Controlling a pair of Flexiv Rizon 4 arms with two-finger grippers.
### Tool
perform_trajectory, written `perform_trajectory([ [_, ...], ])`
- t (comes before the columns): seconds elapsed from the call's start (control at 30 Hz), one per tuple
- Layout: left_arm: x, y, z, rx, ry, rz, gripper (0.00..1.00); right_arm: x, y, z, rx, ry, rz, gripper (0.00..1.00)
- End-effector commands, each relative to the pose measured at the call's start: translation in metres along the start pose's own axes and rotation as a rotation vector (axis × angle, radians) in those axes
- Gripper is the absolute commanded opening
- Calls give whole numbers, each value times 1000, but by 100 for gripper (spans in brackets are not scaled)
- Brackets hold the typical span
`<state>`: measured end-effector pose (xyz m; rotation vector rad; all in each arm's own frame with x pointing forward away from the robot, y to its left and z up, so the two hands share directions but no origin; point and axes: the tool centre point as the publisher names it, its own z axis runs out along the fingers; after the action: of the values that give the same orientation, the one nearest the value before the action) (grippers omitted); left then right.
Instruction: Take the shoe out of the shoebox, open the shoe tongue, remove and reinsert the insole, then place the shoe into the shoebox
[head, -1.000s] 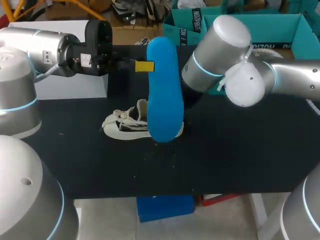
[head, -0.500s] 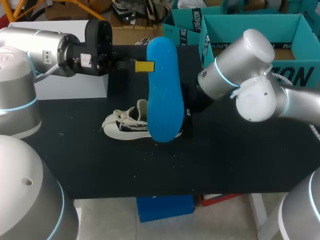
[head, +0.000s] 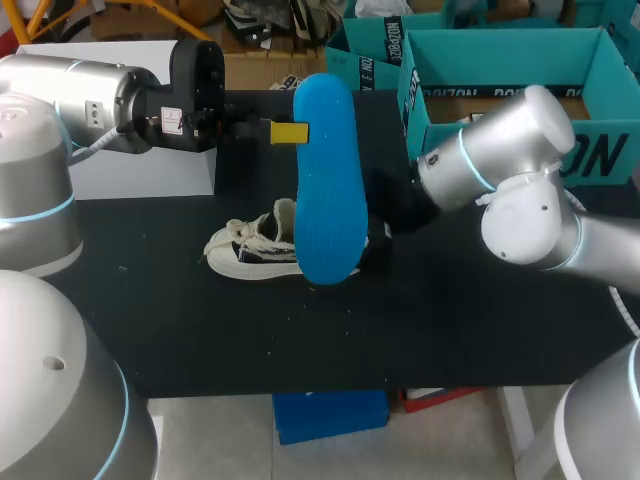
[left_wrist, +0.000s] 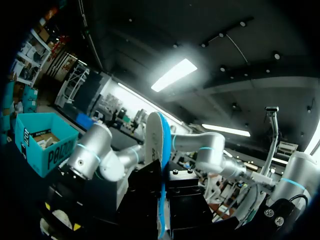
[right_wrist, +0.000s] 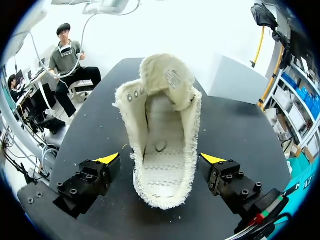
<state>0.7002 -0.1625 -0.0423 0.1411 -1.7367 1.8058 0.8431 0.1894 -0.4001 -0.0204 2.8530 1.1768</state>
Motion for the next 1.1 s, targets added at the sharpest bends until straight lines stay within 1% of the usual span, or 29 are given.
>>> perform_trajectory([
  [0.03,0,1,1,2,-2,2,0,0,-4,4,-108,-13,2,100],
  [0.33,0,1,1,2,-2,2,0,0,-7,5,-150,-16,13,100],
  [0.4,0,1,1,2,-2,2,0,0,-7,6,-168,-17,13,100],
  [0.43,0,1,1,2,-2,2,0,0,-7,7,-195,-26,11,100],
  [0.5,0,1,1,2,-2,2,0,0,-8,6,-209,-31,12,100],
  [0.93,0,1,1,2,-2,2,0,-1,-9,7,-193,-17,16,100],
  [1.0,0,1,1,2,-2,2,0,-1,-10,5,-118,-3,31,100],
  [1.03,0,1,1,2,-2,2,0,-1,-11,4,-20,24,43,100],
  [1.1,0,1,1,2,-2,2,0,-5,-8,-1,11,13,40,100],
])
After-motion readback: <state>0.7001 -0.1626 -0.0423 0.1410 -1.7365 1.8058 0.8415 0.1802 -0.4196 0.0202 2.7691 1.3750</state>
